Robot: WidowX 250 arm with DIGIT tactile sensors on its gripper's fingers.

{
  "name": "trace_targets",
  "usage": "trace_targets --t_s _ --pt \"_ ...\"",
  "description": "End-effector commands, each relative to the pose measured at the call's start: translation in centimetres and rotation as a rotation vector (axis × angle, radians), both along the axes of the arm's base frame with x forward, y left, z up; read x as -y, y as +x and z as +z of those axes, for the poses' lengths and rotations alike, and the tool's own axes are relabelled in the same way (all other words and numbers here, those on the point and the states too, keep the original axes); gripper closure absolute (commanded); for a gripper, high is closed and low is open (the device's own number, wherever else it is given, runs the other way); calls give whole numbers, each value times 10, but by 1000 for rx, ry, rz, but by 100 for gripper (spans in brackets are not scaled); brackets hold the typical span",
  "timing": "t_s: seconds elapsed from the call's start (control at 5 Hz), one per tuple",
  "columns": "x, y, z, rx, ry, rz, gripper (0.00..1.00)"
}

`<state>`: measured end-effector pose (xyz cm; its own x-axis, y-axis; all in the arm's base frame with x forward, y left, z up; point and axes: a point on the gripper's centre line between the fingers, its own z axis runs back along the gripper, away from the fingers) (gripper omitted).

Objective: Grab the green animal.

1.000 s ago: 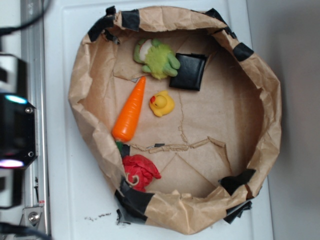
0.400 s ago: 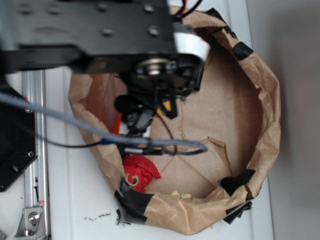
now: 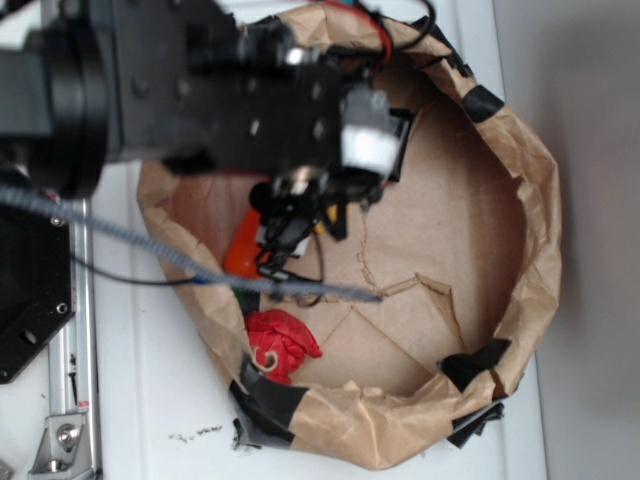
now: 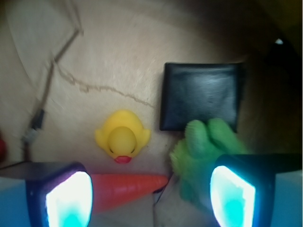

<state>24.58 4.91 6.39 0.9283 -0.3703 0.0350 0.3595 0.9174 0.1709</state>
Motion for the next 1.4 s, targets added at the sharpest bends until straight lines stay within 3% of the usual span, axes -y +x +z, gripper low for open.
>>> trace_targets --t_s 0.0,0.2,0.6,0.8,1.0,1.2 --pt "-46 -4 -12 -14 -44 -32 0" --pt "-49 1 -26 -33 -82 -53 0" --pt "-75 12 -45 -75 -86 -77 0" --pt "-81 12 -42 -60 -89 -52 0" --pt "-77 16 -40 -36 -78 -39 100" --pt "-78 16 -39 -34 -94 -1 100"
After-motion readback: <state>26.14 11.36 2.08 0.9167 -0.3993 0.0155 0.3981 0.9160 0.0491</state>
